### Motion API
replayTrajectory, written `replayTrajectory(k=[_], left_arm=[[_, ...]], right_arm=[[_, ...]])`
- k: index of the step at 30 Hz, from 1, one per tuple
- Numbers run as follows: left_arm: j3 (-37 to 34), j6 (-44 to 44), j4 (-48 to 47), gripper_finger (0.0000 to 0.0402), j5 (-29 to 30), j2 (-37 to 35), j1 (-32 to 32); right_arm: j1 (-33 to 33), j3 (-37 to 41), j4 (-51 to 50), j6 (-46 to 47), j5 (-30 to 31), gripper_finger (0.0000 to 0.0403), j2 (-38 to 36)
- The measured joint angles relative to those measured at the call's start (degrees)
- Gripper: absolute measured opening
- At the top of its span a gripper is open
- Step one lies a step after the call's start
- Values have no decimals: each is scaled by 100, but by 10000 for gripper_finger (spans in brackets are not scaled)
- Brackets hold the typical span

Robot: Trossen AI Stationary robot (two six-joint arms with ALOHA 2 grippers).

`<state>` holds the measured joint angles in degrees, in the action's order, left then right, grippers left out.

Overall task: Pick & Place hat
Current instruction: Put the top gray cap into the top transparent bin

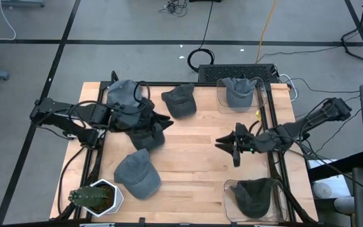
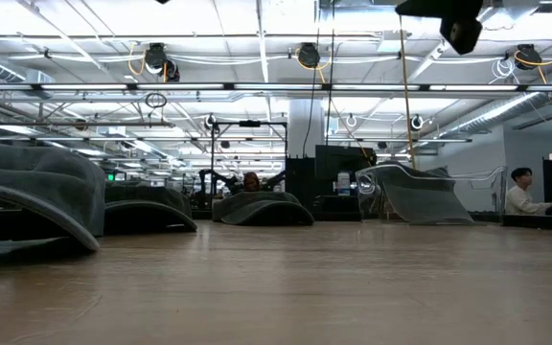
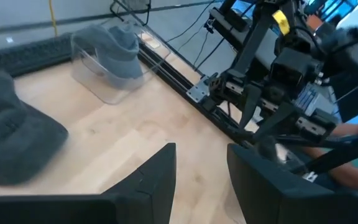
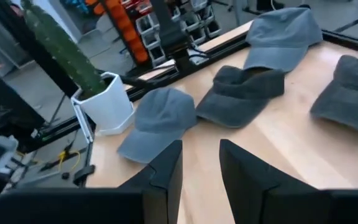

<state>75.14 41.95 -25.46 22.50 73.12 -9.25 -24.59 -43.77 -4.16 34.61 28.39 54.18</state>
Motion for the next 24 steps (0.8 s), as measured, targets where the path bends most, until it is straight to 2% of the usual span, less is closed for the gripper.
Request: replayTrajectory(k=[5, 11, 15, 19, 24], left_arm=[[8, -162, -532, 152, -335, 0, 217], [8, -421, -2514, 152, -753, 0, 598], [8, -883, -3347, 152, -782, 0, 912], [8, -1387, -3570, 152, -1161, 0, 1354], [6, -1785, -3119, 152, -1530, 0, 1779]], right_arm=[[353, 0, 14, 76, -5, 95, -93], [766, 0, 7, 44, 12, 95, -93], [1148, 0, -11, 175, 17, 95, -91], [1475, 0, -4, 303, 15, 95, -91], [1737, 0, 127, 365, 10, 95, -91]])
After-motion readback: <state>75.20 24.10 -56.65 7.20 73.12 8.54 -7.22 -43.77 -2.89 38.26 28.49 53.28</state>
